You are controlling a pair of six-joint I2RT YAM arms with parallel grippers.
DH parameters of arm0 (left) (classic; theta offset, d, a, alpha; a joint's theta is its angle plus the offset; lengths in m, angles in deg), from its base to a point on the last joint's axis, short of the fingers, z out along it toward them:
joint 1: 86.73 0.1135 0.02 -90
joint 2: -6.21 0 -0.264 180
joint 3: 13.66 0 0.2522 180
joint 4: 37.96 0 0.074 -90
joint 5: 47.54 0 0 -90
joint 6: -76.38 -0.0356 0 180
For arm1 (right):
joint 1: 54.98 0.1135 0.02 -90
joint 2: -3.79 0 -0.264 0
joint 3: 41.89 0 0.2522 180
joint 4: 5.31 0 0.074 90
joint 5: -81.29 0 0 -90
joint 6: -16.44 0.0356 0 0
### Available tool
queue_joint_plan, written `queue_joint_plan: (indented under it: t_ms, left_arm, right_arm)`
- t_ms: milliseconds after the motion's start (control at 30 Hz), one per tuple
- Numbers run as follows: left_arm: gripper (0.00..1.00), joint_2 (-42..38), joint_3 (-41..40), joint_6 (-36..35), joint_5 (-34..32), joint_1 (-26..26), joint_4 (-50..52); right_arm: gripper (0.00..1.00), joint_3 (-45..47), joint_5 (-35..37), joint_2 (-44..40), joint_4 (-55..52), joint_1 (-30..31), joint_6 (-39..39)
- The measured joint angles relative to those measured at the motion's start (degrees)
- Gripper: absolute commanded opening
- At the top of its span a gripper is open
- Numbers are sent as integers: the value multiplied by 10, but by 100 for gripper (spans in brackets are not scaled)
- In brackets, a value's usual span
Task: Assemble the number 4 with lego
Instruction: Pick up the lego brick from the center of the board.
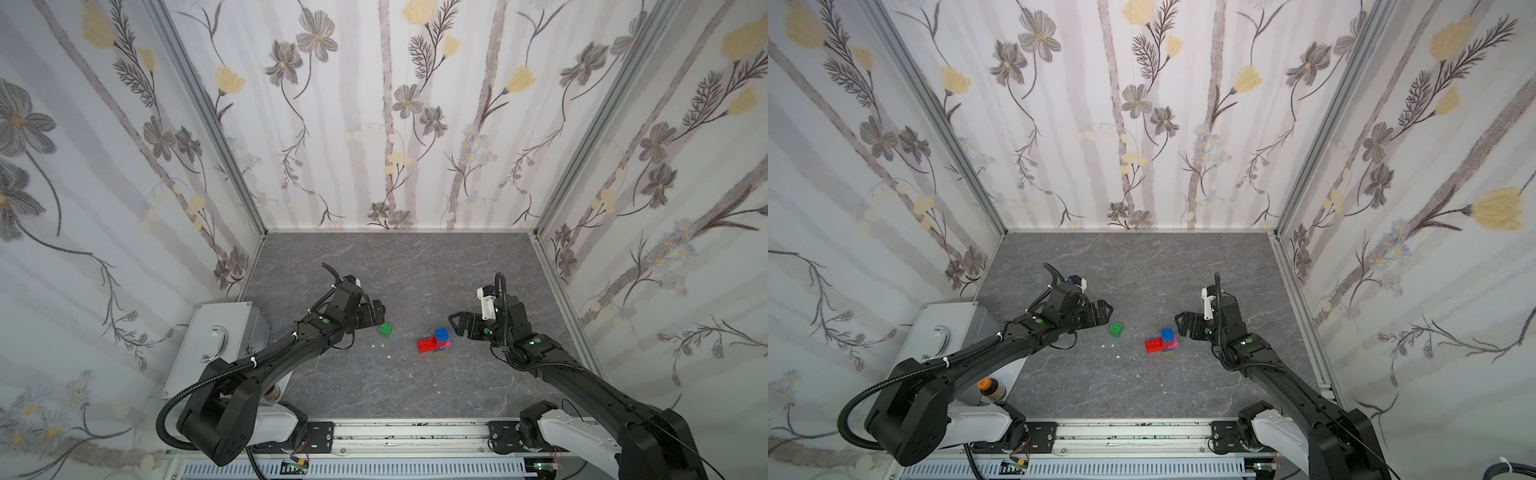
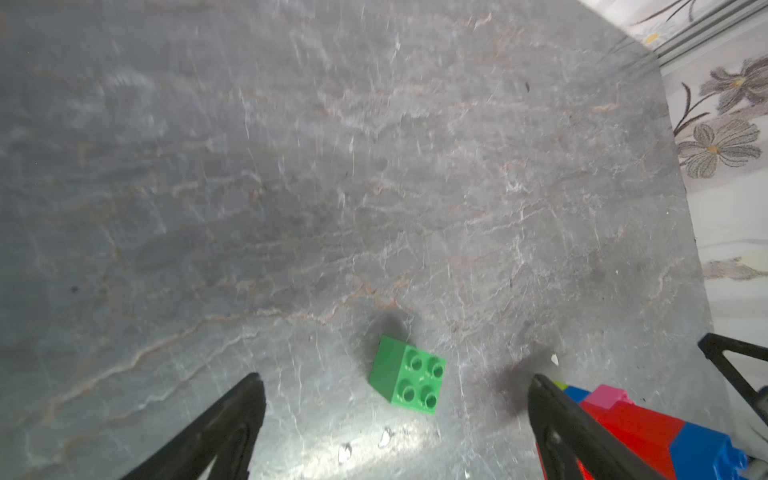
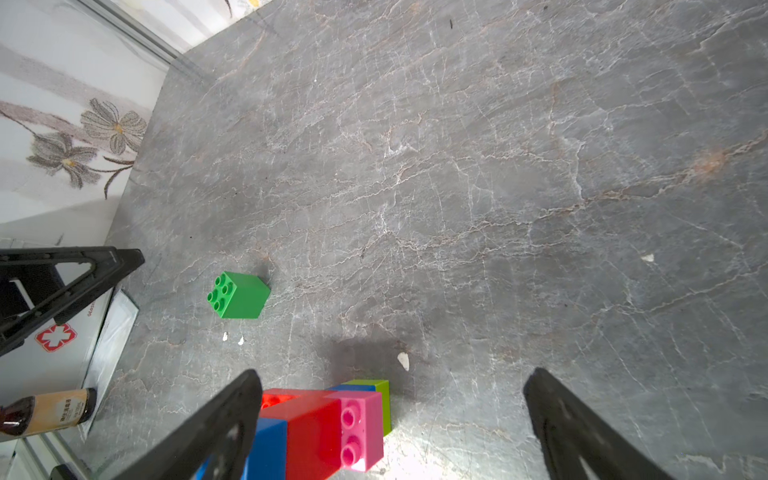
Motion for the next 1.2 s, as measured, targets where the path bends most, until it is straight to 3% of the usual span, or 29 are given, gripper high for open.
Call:
queue_joint_plan:
  t_ms: [167, 400, 867, 1067, 1200]
  left_arm:
    - [94, 64, 1, 29, 105, 25, 5]
    - [93, 145, 3, 75, 199, 24, -79]
    - [93, 182, 25, 97, 271, -18, -193]
    - [98, 138, -27, -38, 218, -37, -211]
    - [92, 202, -20, -117, 208, -36, -250]
  right_arm:
    - [97, 13, -17, 0, 13, -3, 0]
    - [97, 29, -23, -19, 28, -5, 0]
    - [98, 31, -34, -13, 35, -5, 6]
    - [98, 31, -60, -14, 57, -6, -15]
    - [98, 31, -64, -13, 63, -6, -27]
